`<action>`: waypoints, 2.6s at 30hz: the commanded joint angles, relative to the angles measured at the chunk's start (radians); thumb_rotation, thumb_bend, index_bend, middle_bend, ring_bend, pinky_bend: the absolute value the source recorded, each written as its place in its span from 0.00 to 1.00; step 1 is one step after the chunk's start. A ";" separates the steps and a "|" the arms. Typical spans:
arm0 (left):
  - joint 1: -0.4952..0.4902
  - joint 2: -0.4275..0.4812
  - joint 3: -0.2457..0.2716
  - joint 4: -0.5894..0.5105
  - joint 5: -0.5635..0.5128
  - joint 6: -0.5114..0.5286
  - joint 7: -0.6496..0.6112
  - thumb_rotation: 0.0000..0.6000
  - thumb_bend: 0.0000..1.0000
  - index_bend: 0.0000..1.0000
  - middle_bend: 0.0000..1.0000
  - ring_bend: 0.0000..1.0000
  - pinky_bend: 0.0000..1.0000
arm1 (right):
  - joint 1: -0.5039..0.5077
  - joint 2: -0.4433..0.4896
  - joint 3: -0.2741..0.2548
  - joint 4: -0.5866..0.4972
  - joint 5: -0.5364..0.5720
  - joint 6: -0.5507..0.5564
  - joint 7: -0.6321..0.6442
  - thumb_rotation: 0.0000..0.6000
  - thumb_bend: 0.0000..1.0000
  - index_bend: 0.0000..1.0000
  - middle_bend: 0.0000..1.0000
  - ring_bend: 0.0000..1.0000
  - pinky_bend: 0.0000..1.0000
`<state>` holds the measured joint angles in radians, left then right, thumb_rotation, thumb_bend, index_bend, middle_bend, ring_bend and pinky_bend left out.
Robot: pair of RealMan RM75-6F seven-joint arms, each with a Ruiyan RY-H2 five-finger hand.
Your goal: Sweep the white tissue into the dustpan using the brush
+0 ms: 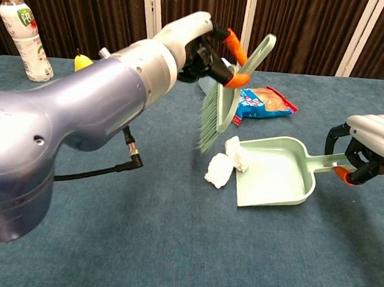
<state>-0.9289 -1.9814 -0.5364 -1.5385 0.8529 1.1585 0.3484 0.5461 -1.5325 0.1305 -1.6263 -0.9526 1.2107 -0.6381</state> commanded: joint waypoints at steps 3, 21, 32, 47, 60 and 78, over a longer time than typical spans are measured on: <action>0.004 0.008 0.046 0.019 -0.038 -0.016 0.040 1.00 0.58 0.79 1.00 1.00 1.00 | 0.000 -0.003 0.000 -0.009 -0.007 0.003 -0.002 1.00 0.59 0.70 0.85 0.87 0.87; -0.051 -0.157 0.060 0.163 -0.015 0.014 0.015 1.00 0.53 0.78 1.00 1.00 1.00 | -0.004 0.004 0.001 -0.021 0.000 0.001 -0.005 1.00 0.59 0.70 0.85 0.87 0.87; -0.090 -0.253 -0.002 0.159 0.022 0.043 -0.032 1.00 0.49 0.78 1.00 0.99 1.00 | -0.007 0.007 -0.002 -0.034 0.000 0.009 -0.017 1.00 0.59 0.70 0.85 0.87 0.87; -0.032 -0.171 -0.002 0.058 0.120 0.076 -0.071 1.00 0.49 0.78 1.00 0.98 1.00 | -0.029 0.014 -0.019 -0.043 -0.014 0.028 -0.012 1.00 0.59 0.70 0.85 0.87 0.87; 0.078 0.020 0.002 -0.109 0.142 0.103 -0.073 1.00 0.49 0.78 1.00 0.98 1.00 | -0.023 0.012 -0.020 -0.077 -0.005 0.048 -0.081 1.00 0.59 0.11 0.85 0.87 0.87; 0.206 0.352 0.139 -0.224 0.232 0.108 0.073 1.00 0.49 0.78 1.00 0.98 1.00 | -0.040 0.063 -0.031 -0.163 0.011 0.103 -0.150 1.00 0.58 0.00 0.85 0.87 0.87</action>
<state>-0.7400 -1.6823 -0.4409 -1.7559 1.0522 1.2676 0.3596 0.5086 -1.4761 0.0991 -1.7833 -0.9395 1.3092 -0.7893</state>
